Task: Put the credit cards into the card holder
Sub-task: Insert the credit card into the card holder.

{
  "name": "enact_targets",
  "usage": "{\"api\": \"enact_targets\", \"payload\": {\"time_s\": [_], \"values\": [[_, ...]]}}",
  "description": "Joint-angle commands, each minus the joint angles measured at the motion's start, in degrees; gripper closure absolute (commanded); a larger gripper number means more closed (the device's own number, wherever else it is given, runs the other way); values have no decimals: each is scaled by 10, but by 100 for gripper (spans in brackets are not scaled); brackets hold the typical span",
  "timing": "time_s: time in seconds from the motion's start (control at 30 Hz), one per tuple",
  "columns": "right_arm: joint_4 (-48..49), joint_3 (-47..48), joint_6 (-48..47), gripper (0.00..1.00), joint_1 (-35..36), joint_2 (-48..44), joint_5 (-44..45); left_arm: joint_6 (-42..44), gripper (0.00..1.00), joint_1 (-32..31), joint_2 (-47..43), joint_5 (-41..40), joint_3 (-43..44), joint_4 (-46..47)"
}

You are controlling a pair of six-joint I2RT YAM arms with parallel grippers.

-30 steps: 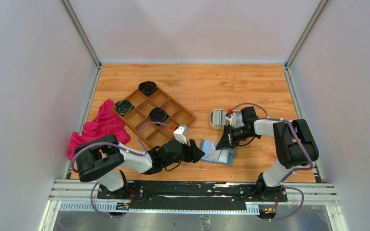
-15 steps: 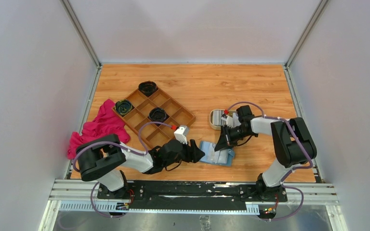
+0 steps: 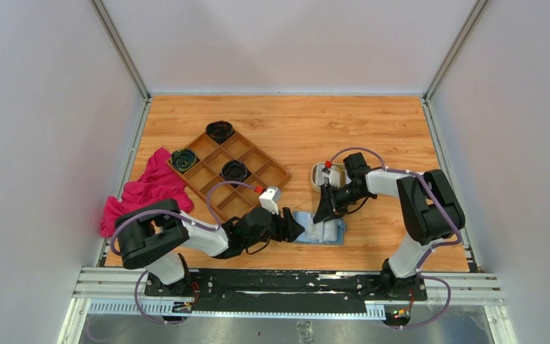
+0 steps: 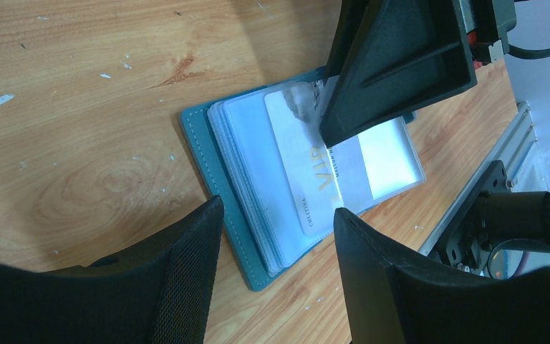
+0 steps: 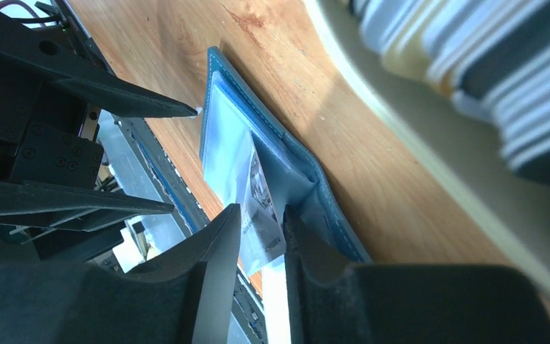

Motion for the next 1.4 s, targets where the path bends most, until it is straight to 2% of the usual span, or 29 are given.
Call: {"api": "enact_targets", "payload": {"time_s": [0.0, 0.23, 0.33, 0.73, 1.03, 1.2, 1.37], "values": [[-19, 7, -15, 64, 14, 0, 17, 1, 38, 4, 0, -5, 8, 3], [-38, -12, -40, 46, 14, -63, 52, -1, 38, 5, -2, -3, 5, 4], [-44, -19, -43, 42, 14, -79, 66, -1, 38, 5, -5, -3, 4, 4], [-66, -17, -24, 34, 40, -97, 120, -4, 38, 6, -7, -3, 2, 4], [-75, 2, 1, 33, 93, -82, 152, -4, 38, 5, -10, -3, 1, 4], [-80, 12, -2, 33, 97, -73, 155, -5, 38, 5, -13, -6, -3, 4], [-89, 10, -14, 28, 97, -97, 172, -5, 38, 6, -16, -8, -6, 4]]}}
